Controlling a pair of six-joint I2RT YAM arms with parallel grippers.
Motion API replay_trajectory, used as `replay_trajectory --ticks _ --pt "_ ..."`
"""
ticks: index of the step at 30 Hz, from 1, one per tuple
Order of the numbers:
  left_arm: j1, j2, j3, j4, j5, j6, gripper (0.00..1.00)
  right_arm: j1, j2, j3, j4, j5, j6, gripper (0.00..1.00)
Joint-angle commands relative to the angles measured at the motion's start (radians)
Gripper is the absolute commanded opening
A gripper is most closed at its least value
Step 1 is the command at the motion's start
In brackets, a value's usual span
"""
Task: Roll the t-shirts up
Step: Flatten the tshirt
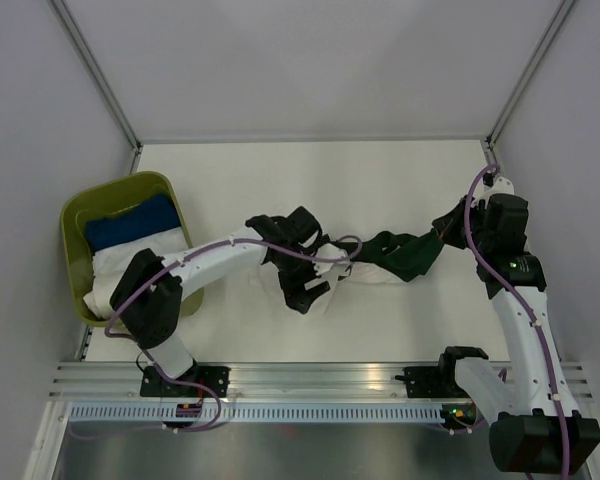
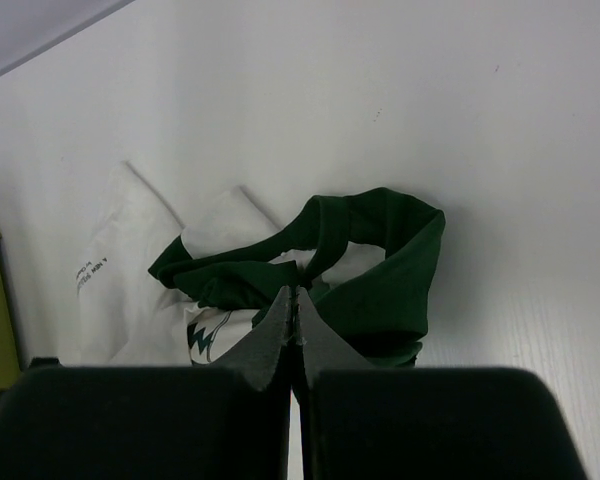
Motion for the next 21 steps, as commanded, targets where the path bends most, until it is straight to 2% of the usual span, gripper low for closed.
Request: replay_trajectory --ticks 1,4,9,12,15,16,18,19,21 --pt "-0.105 -0.075 -0.066 0.297 -0.113 -0.049 0.87 -0.002 -0.010 -0.003 0.033 0.041 0.014 0.00" --pt "-0.192 0.019 -0.094 0.429 -0.287 -0.074 0.88 -0.001 0.002 -0.002 0.032 0.044 0.013 0.01" --pt "-0.287 0.090 -0.132 0.578 -0.476 -0.135 0.88 -0.002 -0.004 0.003 0.032 0.036 0.016 0.00" --pt "-0.303 0.149 -0.130 0.598 -0.558 -0.135 0.81 -0.002 -0.012 0.011 0.012 0.045 0.007 0.01" --pt "-0.303 0.143 -0.149 0.583 -0.558 -0.141 0.60 -0.002 -0.021 0.015 0.001 0.056 -0.007 0.01" --pt "-0.303 0.130 -0.153 0.572 -0.545 -0.141 0.45 -0.002 -0.025 0.017 0.001 0.062 -0.012 0.00" --pt "-0.303 0.098 -0.153 0.536 -0.528 -0.131 0.30 0.000 -0.030 0.015 -0.001 0.074 -0.013 0.01" --pt "-0.303 0.084 -0.152 0.526 -0.531 -0.121 0.11 0.000 -0.028 0.017 -0.001 0.079 -0.013 0.01" --pt "-0.294 0.039 -0.146 0.488 -0.531 -0.092 0.04 -0.002 -0.024 0.024 -0.002 0.097 -0.013 0.00"
